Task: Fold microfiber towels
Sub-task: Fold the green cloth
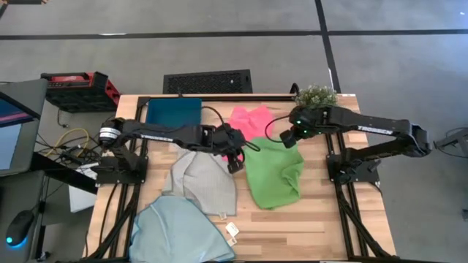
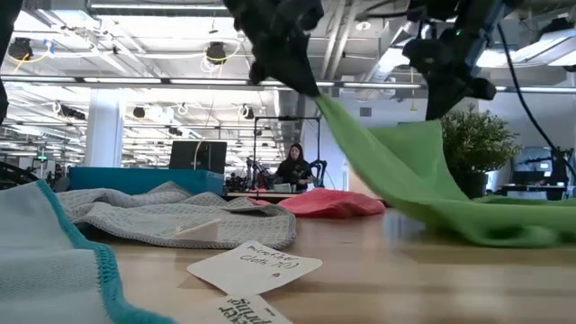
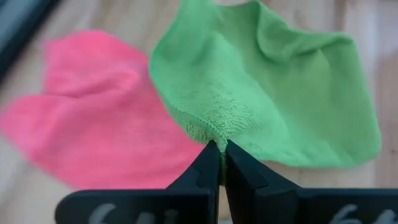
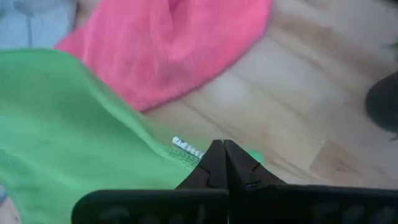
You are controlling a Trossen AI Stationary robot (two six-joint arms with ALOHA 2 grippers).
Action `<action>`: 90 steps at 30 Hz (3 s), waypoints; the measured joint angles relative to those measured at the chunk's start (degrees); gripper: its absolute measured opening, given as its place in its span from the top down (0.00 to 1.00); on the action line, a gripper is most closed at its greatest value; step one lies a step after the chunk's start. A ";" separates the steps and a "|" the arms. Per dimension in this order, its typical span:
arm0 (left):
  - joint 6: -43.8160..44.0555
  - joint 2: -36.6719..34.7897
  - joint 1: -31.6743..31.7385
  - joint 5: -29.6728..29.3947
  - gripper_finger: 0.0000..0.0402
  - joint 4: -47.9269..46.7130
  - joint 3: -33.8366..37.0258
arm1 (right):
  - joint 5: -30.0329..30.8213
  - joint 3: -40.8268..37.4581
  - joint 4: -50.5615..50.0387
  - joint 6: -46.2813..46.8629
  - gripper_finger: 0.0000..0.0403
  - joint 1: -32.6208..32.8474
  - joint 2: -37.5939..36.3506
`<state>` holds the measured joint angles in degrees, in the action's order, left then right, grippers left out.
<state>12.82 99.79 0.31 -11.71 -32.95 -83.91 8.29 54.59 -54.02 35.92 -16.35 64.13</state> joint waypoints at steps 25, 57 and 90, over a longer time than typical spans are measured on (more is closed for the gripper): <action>-12.84 -0.79 3.10 -26.53 1.00 -23.48 -35.96 | 23.80 19.42 3.58 -18.07 1.00 -0.30 -2.01; -5.50 -0.28 -7.16 -18.74 1.00 -34.51 -35.14 | 23.95 26.77 -24.80 -4.26 1.00 18.58 -0.10; -12.35 -0.29 -4.09 -16.14 1.00 -22.92 -38.18 | 37.93 37.06 -36.22 6.13 1.00 22.30 -0.14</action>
<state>0.47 99.50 -3.78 -27.86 -55.87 -122.08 46.22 91.65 -90.24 42.05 5.95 63.99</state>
